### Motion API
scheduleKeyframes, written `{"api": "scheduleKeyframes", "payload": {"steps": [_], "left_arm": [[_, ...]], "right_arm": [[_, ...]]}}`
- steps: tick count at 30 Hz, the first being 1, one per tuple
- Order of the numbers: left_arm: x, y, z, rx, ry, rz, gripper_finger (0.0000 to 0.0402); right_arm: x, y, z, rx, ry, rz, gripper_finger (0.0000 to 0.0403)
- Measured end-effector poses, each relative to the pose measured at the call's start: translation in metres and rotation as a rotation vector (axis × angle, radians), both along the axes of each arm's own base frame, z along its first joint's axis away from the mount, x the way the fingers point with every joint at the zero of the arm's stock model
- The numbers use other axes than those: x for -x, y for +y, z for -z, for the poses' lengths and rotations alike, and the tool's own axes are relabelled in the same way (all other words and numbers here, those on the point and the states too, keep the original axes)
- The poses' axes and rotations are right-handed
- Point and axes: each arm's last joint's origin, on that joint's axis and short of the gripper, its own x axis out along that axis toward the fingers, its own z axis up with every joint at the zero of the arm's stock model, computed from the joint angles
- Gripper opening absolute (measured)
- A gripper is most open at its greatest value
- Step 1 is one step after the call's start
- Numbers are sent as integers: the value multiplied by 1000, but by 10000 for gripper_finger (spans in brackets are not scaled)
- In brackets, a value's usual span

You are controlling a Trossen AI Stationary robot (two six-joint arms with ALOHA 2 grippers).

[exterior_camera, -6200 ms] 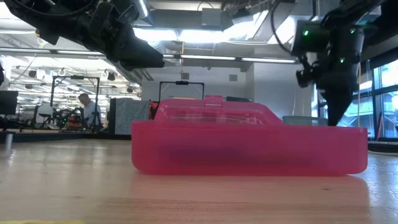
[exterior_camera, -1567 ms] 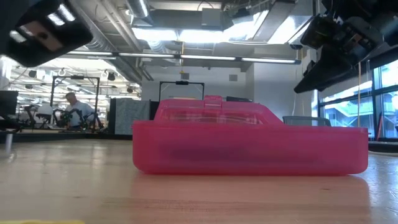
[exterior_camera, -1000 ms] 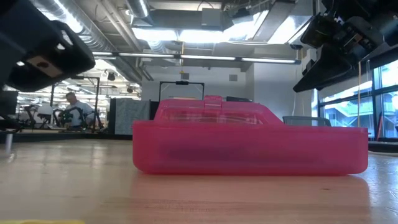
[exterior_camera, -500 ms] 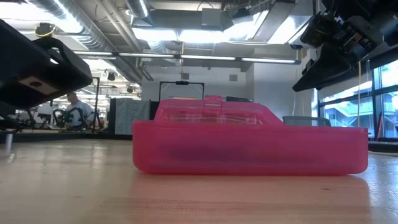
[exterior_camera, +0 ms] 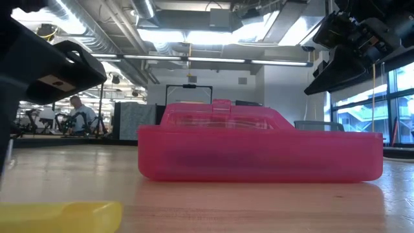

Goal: Pick & place school supplies into a supply box
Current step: Put the yellow pen into the red supply box

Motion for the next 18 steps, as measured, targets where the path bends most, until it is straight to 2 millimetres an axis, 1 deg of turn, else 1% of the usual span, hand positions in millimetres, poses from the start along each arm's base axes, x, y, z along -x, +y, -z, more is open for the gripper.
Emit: {"api": "scheduleKeyframes", "payload": {"steps": [8, 12, 14, 18], "left_arm": [[4, 7, -23, -1, -23, -11, 23], [3, 10, -42, 35, -73, -28, 23], [-1, 16, -48, 45, -82, -49, 23], [-18, 42, -63, 42, -133, -107, 25]], "right_arm": [[-1, 0, -2, 0, -20, -1, 84], [-1, 0, -2, 0, -24, -1, 84], [-1, 0, -2, 2, -24, -2, 84], [-2, 0, -3, -3, -35, 2, 84]]}}
